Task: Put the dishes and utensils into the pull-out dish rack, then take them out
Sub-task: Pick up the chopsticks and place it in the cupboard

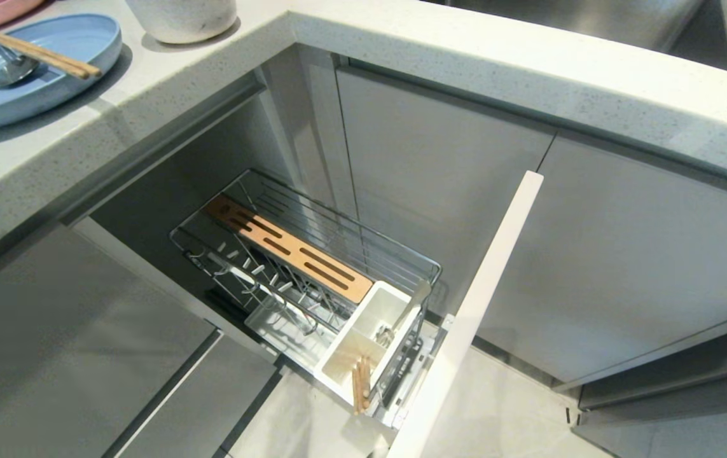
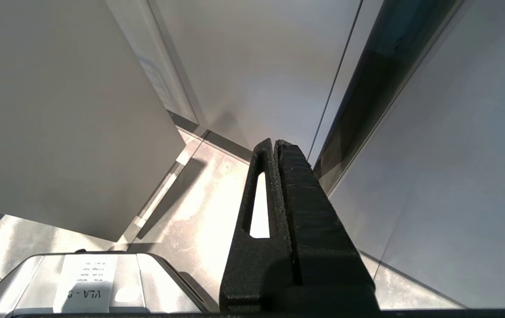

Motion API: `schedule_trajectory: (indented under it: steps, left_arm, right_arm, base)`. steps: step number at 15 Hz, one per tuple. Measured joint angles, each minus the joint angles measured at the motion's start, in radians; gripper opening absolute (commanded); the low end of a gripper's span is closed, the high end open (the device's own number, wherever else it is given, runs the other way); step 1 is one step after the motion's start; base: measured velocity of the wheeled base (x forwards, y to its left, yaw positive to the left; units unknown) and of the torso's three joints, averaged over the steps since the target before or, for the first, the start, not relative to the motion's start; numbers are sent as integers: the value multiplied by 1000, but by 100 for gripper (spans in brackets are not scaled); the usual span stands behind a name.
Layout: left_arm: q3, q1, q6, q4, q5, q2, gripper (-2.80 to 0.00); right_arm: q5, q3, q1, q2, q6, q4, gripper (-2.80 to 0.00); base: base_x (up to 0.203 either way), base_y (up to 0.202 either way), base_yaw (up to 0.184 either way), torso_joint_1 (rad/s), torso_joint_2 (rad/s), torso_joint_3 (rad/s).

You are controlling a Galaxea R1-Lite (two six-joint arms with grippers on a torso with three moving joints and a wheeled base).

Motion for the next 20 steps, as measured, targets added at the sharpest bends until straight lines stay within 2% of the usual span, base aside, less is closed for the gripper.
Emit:
schedule_trajectory:
  steps: [2,4,6,10,11,20]
  left_arm:
    - [-87,-51,-74,72,99,81,-280]
    - [-168,-85,-135,167,164,141,-280]
    - [-228,-103,-153,278,192,183,-280]
    - [-295,-116,-155,424,207,235,-280]
    - [-307,-116,-156,450,208,245,0]
    - [-363,-117,-149,541,219,317,0]
  right_arm:
    - [1,0,0,0,0,0,-280]
    - [0,0,0,0,0,0,-280]
    - [1,0,0,0,0,0,-280]
    - [0,0,0,0,0,0,-280]
    - [1,0,0,0,0,0,-280]
    - [1,0,0,0,0,0,-280]
  base:
    - [0,0,0,0,0,0]
    - [0,0,0,0,0,0]
    - [0,0,0,0,0,0]
    - [0,0,0,0,0,0]
    - [0,0,0,0,0,0]
    - [0,0,0,0,0,0]
